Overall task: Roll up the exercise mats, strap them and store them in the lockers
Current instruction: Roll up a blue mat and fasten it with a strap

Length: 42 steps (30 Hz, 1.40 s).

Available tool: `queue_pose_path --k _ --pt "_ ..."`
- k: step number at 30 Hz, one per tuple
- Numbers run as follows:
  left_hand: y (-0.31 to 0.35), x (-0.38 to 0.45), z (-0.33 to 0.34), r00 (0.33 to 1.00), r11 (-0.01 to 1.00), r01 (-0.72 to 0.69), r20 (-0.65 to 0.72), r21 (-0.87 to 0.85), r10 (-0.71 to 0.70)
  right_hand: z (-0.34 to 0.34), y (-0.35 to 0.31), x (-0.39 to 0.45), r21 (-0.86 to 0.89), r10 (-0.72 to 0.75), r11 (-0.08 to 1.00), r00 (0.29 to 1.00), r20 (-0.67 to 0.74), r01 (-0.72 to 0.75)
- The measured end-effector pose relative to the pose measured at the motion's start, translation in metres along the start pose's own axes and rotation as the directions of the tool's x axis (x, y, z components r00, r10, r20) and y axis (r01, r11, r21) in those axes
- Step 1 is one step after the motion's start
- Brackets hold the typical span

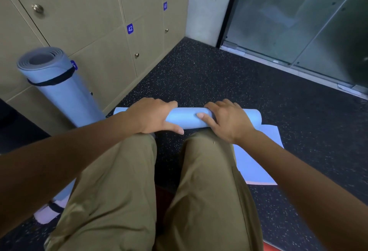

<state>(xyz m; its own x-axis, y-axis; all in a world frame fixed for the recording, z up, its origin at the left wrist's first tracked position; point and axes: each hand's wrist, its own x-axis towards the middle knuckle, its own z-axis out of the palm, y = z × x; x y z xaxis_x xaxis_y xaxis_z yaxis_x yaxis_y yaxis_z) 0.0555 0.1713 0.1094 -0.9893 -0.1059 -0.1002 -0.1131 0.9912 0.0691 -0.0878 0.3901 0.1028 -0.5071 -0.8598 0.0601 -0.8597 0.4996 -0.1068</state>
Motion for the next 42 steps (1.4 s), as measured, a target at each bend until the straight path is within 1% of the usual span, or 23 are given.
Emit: queue_pose_path --k 2,4,6,8,10,12,14,16,18,21,22,24,26,28,30,32,34,36,38,39,40,41,42 --pt "-0.002 0.006 -0.004 0.996 0.991 0.037 0.089 -0.131 -0.025 0.003 0.0 0.0 -0.012 0.026 1.0 0.999 -0.025 -0.027" --pt "-0.003 0.012 -0.006 0.989 0.973 0.046 0.144 -0.228 -0.013 0.005 -0.003 0.004 -0.001 0.063 0.998 0.998 -0.011 -0.063" --pt "-0.005 0.018 -0.007 0.986 0.959 0.046 0.168 -0.281 0.002 0.003 -0.004 0.011 -0.017 0.079 0.997 0.997 0.007 -0.079" --pt "-0.008 0.019 -0.007 0.989 0.958 0.023 0.145 -0.285 0.019 0.002 -0.002 0.018 -0.014 0.092 0.996 0.994 0.054 -0.092" --pt "-0.011 0.019 -0.004 0.997 0.979 -0.017 0.071 -0.202 0.032 0.003 0.002 0.026 0.019 0.126 0.991 0.983 0.13 -0.13" --pt "-0.009 0.016 0.001 0.999 0.996 -0.014 -0.042 -0.083 0.01 0.003 0.006 0.034 0.093 0.172 0.976 0.959 0.227 -0.197" --pt "-0.003 0.011 0.009 0.988 0.998 -0.014 -0.151 0.058 0.023 0.001 0.009 0.041 0.152 0.184 0.958 0.928 0.324 -0.243" --pt "0.001 0.009 0.02 0.979 0.987 -0.002 -0.201 0.163 0.035 -0.001 0.011 0.048 0.173 0.16 0.953 0.896 0.415 -0.25" --pt "0.001 0.011 0.027 0.98 0.983 0.038 -0.201 0.178 -0.002 -0.003 0.012 0.054 0.189 0.134 0.949 0.868 0.479 -0.251" --pt "-0.001 0.02 0.022 0.992 0.979 0.081 -0.112 0.185 -0.061 -0.002 0.014 0.058 0.215 0.119 0.94 0.848 0.517 -0.263" --pt "-0.001 0.024 0.019 0.995 0.981 0.083 -0.062 0.178 -0.073 0.001 0.015 0.059 0.225 0.114 0.939 0.855 0.506 -0.259" --pt "-0.003 0.031 0.013 0.996 0.99 0.085 0.027 0.116 -0.088 0.007 0.019 0.056 0.246 0.109 0.94 0.894 0.434 -0.234" --pt "-0.009 0.038 0.012 0.99 0.995 0.092 0.108 0.026 -0.094 0.014 0.024 0.051 0.253 0.101 0.949 0.94 0.326 -0.19" --pt "-0.019 0.047 0.013 0.973 0.988 0.107 0.214 -0.111 -0.082 0.02 0.027 0.044 0.21 0.095 0.966 0.963 0.251 -0.15" --pt "-0.026 0.057 0.014 0.941 0.951 0.146 0.336 -0.272 -0.049 0.026 0.029 0.038 0.167 0.102 0.976 0.97 0.219 -0.14" --pt "-0.028 0.067 0.014 0.9 0.894 0.201 0.436 -0.4 -0.007 0.033 0.032 0.037 0.133 0.134 0.977 0.969 0.21 -0.164" --pt "-0.029 0.073 0.016 0.879 0.873 0.22 0.476 -0.435 0.015 0.038 0.035 0.04 0.118 0.171 0.972 0.958 0.23 -0.202" --pt "-0.029 0.075 0.017 0.895 0.897 0.189 0.445 -0.399 0.01 0.04 0.039 0.046 0.142 0.201 0.958 0.934 0.295 -0.251" --pt "-0.029 0.071 0.018 0.937 0.942 0.119 0.349 -0.313 -0.002 0.041 0.044 0.053 0.189 0.215 0.934 0.899 0.381 -0.303" --pt "-0.027 0.068 0.018 0.957 0.972 0.074 0.291 -0.223 -0.006 0.041 0.047 0.056 0.223 0.215 0.917 0.88 0.424 -0.331" --pt "-0.026 0.065 0.02 0.975 0.995 0.025 0.22 -0.099 -0.003 0.042 0.05 0.06 0.259 0.213 0.895 0.858 0.467 -0.363" --pt "-0.024 0.063 0.023 0.99 1.0 -0.017 0.142 0.02 0.014 0.043 0.053 0.063 0.29 0.208 0.873 0.837 0.506 -0.392" --pt "-0.022 0.061 0.026 0.996 0.994 -0.04 0.078 0.099 0.032 0.043 0.055 0.066 0.307 0.203 0.856 0.816 0.541 -0.417"
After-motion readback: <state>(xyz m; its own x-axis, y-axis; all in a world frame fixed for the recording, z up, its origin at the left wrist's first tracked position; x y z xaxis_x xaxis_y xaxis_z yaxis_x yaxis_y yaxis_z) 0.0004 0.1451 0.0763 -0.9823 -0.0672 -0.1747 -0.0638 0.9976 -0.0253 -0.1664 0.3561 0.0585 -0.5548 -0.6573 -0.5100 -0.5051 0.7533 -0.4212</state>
